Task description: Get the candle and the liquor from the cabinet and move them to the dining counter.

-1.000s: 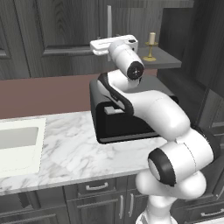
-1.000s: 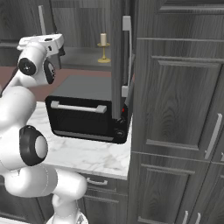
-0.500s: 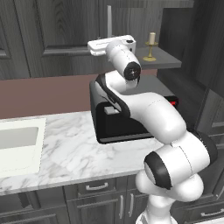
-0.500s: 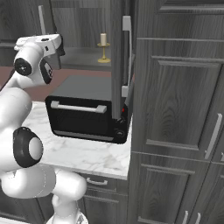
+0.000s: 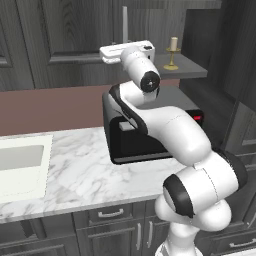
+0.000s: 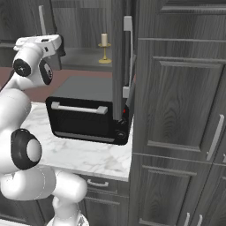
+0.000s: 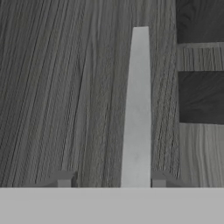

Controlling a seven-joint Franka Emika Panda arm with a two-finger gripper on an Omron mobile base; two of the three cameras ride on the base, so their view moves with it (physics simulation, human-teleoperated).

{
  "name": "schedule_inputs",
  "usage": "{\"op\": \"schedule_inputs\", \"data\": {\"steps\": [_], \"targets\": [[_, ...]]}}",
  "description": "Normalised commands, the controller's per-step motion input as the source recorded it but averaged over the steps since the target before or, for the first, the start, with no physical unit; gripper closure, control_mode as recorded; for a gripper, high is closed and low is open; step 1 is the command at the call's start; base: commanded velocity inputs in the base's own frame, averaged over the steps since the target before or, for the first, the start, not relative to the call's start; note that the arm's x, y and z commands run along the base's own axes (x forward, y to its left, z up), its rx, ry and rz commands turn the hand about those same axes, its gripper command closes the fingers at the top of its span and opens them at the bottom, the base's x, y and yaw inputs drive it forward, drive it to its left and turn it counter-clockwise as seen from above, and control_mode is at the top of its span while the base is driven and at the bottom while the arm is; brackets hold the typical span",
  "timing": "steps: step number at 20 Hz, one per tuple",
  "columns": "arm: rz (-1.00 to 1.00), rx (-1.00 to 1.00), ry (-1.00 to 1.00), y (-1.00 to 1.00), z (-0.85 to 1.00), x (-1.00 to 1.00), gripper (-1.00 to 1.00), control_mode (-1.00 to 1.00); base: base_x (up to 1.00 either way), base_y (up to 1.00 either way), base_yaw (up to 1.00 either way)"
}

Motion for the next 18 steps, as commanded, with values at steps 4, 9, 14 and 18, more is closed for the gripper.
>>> {"op": "schedule_inputs", "data": {"steps": [4,9,14,18], "targets": [[0.00,0.00,0.00,0.00,0.00,-0.08,1.00,-1.00,0.00,0.00,0.00],[0.00,0.00,0.00,0.12,0.00,-0.29,1.00,-1.00,0.00,0.00,0.00],[0.04,0.00,0.00,0.27,0.00,-0.43,1.00,-1.00,0.00,0.00,0.00],[0.10,-0.01,0.00,0.41,0.00,-0.46,1.00,-1.00,0.00,0.00,0.00]]}}
